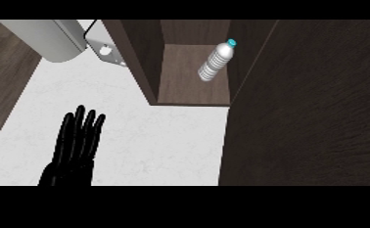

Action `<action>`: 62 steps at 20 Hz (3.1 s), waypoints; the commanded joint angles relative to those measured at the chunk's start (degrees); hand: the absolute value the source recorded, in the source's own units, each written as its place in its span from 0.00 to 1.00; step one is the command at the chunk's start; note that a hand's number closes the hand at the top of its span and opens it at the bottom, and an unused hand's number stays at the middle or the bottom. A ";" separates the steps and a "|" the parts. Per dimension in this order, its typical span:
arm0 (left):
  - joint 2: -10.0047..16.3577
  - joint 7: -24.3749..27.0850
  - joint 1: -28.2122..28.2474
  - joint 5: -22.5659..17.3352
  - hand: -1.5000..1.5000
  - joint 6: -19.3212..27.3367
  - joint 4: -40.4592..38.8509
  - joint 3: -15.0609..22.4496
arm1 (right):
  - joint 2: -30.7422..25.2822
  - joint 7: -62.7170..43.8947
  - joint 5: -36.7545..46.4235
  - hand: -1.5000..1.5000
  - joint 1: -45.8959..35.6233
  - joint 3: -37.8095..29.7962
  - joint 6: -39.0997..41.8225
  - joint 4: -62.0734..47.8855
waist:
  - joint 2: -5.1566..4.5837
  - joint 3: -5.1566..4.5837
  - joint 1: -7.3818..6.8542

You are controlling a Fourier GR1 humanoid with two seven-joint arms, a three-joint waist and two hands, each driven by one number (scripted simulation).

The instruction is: Pick up the bottled water, place it into the cabinet and close the cabinet

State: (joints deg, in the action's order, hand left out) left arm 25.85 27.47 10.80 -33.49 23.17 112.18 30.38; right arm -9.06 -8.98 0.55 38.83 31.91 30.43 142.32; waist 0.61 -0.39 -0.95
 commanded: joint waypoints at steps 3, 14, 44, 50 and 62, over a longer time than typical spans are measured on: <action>2.53 0.31 3.43 -2.20 0.00 -2.00 1.91 -3.11 | 4.41 -7.68 11.25 1.00 -9.13 14.09 -2.00 4.52 | 0.11 -0.10 -0.57; 6.03 3.03 7.78 -5.43 0.00 -7.46 2.77 -8.35 | 8.78 -17.70 11.97 1.00 -27.67 18.15 -10.52 -1.96 | 0.09 -0.24 -0.84; 10.08 4.44 10.54 -8.82 0.00 -16.29 3.39 -11.88 | 8.55 -18.75 -1.13 1.00 -36.49 11.65 -10.34 -11.98 | -2.58 -0.41 -6.52; 10.51 4.17 9.40 -9.00 0.00 -18.23 4.37 -11.18 | 7.67 -22.77 -17.07 1.00 -32.38 14.79 -4.99 -17.37 | -4.02 -0.41 -9.35; 10.66 4.80 11.60 -9.73 0.00 -17.75 3.17 -13.37 | 8.67 -17.25 -19.29 1.00 -30.38 -1.03 -17.14 -15.48 | -2.84 -0.17 -4.64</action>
State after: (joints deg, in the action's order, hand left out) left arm 36.74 32.01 21.81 -43.04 5.30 115.54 17.28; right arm -7.41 -27.59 -21.71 10.81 36.95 24.69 132.46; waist -1.94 -0.81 -6.83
